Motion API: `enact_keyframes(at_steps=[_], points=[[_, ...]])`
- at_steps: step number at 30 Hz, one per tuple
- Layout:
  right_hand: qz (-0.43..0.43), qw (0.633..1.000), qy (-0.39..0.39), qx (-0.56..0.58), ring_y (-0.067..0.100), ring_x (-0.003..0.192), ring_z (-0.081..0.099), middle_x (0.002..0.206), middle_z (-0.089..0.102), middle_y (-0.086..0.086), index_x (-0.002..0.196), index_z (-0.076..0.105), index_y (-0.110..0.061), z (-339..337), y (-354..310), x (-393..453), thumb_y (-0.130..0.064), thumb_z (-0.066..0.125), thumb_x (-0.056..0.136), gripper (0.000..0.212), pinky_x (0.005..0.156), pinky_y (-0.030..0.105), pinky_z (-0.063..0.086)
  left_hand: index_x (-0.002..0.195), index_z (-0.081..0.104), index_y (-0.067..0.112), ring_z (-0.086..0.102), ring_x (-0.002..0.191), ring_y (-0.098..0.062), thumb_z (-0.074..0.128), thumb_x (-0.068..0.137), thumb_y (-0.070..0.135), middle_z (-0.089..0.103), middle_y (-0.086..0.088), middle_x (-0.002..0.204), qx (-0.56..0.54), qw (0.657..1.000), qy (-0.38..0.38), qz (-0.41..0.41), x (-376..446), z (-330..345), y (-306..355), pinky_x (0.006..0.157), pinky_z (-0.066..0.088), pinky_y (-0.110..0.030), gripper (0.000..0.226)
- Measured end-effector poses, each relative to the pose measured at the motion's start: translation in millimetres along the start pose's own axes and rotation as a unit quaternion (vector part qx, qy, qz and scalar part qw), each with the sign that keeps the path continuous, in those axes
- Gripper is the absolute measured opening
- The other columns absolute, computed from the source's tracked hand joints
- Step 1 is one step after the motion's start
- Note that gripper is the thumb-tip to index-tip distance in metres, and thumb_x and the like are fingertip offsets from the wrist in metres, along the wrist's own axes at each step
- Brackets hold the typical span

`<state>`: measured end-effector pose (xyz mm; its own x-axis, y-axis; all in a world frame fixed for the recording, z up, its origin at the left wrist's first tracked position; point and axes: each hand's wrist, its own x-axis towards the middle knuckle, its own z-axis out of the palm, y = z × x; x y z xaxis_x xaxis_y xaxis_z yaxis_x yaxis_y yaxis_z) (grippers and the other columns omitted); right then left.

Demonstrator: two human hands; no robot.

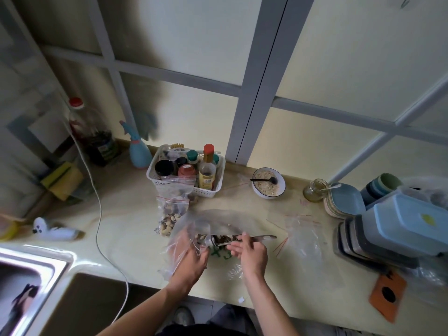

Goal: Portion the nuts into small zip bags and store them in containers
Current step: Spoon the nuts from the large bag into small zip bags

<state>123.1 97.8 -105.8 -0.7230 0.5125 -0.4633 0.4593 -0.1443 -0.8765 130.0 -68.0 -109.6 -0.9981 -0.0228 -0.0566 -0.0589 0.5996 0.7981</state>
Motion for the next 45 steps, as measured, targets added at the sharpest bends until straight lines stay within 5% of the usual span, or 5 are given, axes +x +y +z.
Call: enact_keyframes(at_steps=[4,7,12,26,45], points=[[-0.018,0.999,0.046,-0.003,0.02,0.067,0.076,0.072,0.077,0.005,0.086,0.072,0.0,-1,-2,11,-0.02,0.055,0.102,0.03,0.069,0.035,0.062,0.155,0.013,0.026,0.061,0.104,-0.016,0.053,0.093,0.041,0.044,-0.008,0.135,0.031,0.999,-0.007,0.008,3,2,-2,0.096,0.05,-0.031,0.075],[-0.041,0.997,0.059,-0.041,0.011,0.066,0.075,0.073,0.077,0.0,0.086,0.073,-0.005,2,-2,15,-0.02,0.057,0.101,0.026,0.062,0.017,0.057,0.157,0.013,0.022,0.057,0.09,0.011,0.057,0.094,0.035,0.054,-0.005,0.122,0.018,1.0,-0.016,0.001,4,6,-3,0.079,0.042,-0.002,0.078],[-0.098,0.988,0.047,-0.106,0.0,0.068,0.072,0.076,0.076,-0.003,0.088,0.069,-0.018,10,5,17,-0.018,0.056,0.101,0.019,0.066,0.02,0.053,0.152,-0.002,0.04,0.06,0.085,-0.006,0.05,0.095,0.043,0.061,0.004,0.1,0.001,0.997,-0.072,0.008,4,15,-13,0.085,0.05,-0.028,0.077],[-0.02,0.996,-0.005,0.091,0.026,0.101,0.074,0.111,0.074,0.014,0.12,0.065,-0.006,8,29,25,-0.008,0.051,0.105,0.021,0.08,0.032,0.061,0.156,0.002,0.024,0.052,0.113,-0.01,0.057,0.089,0.04,0.056,0.007,0.122,0.023,0.994,-0.105,-0.031,12,23,-8,0.091,0.038,-0.021,0.089],[-0.068,0.995,0.076,0.022,0.024,0.059,0.068,0.07,0.071,0.011,0.089,0.073,-0.012,-43,-33,-8,-0.025,0.042,0.107,0.038,0.06,0.03,0.051,0.147,0.028,0.011,0.04,0.128,-0.028,0.065,0.084,0.051,0.043,-0.011,0.139,0.175,0.969,-0.172,-0.006,42,63,5,0.104,0.03,-0.038,0.083]])
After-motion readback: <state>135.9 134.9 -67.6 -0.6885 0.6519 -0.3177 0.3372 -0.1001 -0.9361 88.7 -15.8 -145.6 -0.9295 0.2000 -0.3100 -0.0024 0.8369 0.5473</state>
